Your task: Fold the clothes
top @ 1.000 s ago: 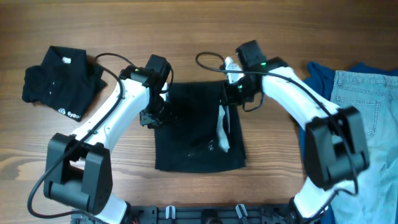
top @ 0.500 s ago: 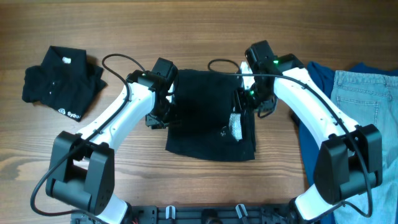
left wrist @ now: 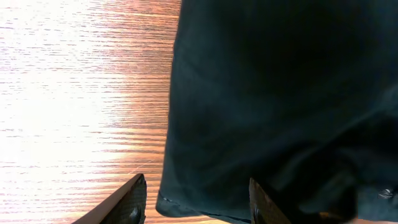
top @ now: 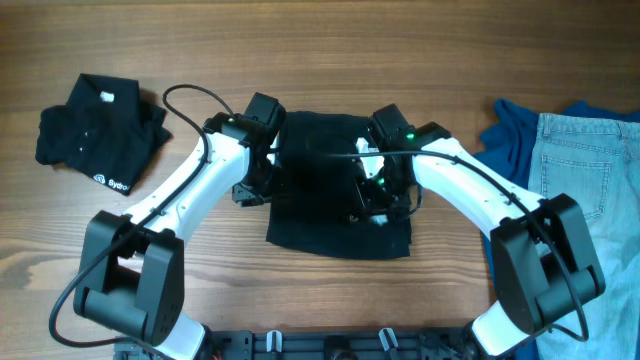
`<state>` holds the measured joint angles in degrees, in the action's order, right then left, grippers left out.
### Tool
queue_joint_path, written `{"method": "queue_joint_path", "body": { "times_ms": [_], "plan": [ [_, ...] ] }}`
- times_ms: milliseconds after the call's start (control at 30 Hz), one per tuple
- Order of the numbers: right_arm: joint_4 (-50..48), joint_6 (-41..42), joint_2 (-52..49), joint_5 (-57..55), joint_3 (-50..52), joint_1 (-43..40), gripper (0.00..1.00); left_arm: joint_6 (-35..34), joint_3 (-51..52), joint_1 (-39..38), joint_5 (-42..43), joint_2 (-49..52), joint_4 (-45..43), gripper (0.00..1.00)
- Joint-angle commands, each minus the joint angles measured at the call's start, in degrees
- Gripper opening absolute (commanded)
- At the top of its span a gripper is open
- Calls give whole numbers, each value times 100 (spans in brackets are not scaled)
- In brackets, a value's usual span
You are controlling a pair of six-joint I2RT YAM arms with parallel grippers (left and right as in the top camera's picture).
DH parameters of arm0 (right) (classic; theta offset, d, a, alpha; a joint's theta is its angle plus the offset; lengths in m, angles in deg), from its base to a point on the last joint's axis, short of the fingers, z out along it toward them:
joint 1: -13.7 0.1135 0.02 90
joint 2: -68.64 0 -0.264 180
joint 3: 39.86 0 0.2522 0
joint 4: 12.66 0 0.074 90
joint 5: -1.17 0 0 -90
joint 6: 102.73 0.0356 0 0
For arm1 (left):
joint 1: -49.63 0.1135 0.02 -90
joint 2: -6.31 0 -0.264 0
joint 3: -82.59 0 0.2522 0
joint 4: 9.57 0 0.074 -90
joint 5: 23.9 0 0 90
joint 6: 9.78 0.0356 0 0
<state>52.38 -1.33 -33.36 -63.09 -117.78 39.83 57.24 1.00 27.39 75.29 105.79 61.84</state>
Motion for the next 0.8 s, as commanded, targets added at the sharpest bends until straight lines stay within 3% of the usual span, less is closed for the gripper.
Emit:
{"method": "queue_joint_path", "body": {
  "times_ms": [0, 167, 300, 333, 367, 400, 533, 600, 633, 700, 767],
  "plan": [
    [682, -249, 22, -310, -411, -63, 4, 31, 44, -26, -162, 61, 22, 53],
    [2223, -236, 400, -1504, -1189, -87, 4, 28, 44, -26, -396, 61, 17, 57],
    [2463, -24, 437, -1679, -1097, -87, 5, 26, 44, -26, -476, 61, -24, 59],
    [2437, 367, 437, -1937, -955, -92, 31, 26, 44, -26, -476, 61, -26, 61],
    [2371, 796, 437, -2234, -866, -122, 45, 24, 44, -26, -450, 61, -26, 61],
    [2181, 1311, 437, -2483, -796, -219, 45, 24, 44, -26, -315, 61, -57, 62],
    [1281, 1073, 433, -1696, -785, -741, 49, 24, 44, -26, 120, 61, -258, 65],
    [1058, 752, 413, -1287, -772, -957, 41, 24, 44, -26, 225, 61, -369, 66],
    [1049, 612, 380, -1117, -767, -1054, 25, 26, 44, -26, 238, 61, -542, 61],
    [1117, 457, 286, -870, -699, -1078, 13, 98, 44, -26, 234, 61, -914, 39],
    [1235, 326, 221, -426, -518, -1038, 12, 573, 44, -26, 234, 61, -1270, 20]
  ]
}}
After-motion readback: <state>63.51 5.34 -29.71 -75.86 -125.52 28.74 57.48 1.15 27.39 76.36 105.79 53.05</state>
